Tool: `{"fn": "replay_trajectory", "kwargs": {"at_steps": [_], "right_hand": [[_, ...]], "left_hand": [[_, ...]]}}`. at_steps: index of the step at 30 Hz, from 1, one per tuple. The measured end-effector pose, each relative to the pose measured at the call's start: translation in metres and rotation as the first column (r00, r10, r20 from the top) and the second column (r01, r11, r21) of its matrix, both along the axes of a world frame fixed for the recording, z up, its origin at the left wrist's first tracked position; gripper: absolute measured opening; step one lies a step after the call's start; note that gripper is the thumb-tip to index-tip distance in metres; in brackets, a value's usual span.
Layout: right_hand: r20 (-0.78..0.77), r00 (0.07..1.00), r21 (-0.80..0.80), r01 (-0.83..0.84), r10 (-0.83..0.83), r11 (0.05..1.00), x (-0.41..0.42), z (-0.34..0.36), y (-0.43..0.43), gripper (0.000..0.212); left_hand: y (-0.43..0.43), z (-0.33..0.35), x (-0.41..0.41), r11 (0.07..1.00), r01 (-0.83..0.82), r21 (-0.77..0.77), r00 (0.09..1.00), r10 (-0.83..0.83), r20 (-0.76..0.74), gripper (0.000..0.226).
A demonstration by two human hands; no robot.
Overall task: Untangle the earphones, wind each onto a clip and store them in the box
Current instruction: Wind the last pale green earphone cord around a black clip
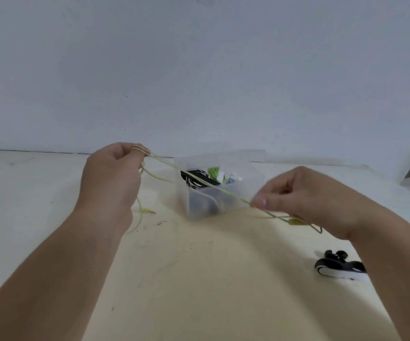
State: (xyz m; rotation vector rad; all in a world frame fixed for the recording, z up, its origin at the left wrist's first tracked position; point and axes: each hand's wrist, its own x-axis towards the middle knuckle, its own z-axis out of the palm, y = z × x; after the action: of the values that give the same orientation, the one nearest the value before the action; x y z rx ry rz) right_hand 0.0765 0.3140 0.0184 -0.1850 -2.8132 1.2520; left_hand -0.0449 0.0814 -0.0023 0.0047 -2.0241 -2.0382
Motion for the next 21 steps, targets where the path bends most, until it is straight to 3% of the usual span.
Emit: {"fn": "replay_trajectory", "kwargs": {"at_steps": [2,5,8,12,14,16,18,21], "right_hand": [[0.06,0.998,0.056,-0.035,0.032,0.998,0.001,0.0,-0.001,0.025],[-0.05,0.992,0.176,0.124,-0.117,0.977,-0.006,-0.007,0.005,0.025],[-0.14,0.961,0.183,0.262,-0.238,0.948,-0.014,-0.014,0.013,0.027],[-0.17,0.936,0.216,0.339,-0.307,0.915,-0.016,-0.016,0.016,0.029],[-0.186,0.917,0.085,0.372,-0.352,0.924,-0.017,-0.016,0.016,0.029],[-0.182,0.889,-0.206,0.384,-0.421,0.9,-0.019,-0.016,0.017,0.029],[-0.164,0.852,-0.53,0.349,-0.498,0.773,-0.022,-0.014,0.021,0.028],[-0.139,0.826,-0.796,0.235,-0.546,0.557,-0.024,-0.011,0.031,0.03]], "left_hand": [[-0.001,0.0,-0.001,1.0,0.021,0.01,1.0,-0.021,0.013,0.025],[0.001,-0.003,-0.001,0.995,0.094,-0.037,0.994,-0.092,0.055,0.031],[0.001,-0.003,0.0,0.993,0.089,-0.083,0.996,-0.09,-0.004,0.032],[0.0,0.004,0.004,0.994,0.093,0.053,0.995,-0.091,-0.041,0.042],[-0.002,0.005,0.003,0.996,0.037,0.083,0.999,-0.035,-0.033,0.043],[-0.005,0.004,-0.002,0.995,0.015,0.096,1.0,-0.016,0.013,0.04],[-0.007,-0.001,-0.008,0.999,0.041,0.019,0.996,-0.043,0.077,0.031],[-0.005,-0.007,-0.005,0.97,0.108,-0.218,0.99,-0.085,0.11,0.034]]}}
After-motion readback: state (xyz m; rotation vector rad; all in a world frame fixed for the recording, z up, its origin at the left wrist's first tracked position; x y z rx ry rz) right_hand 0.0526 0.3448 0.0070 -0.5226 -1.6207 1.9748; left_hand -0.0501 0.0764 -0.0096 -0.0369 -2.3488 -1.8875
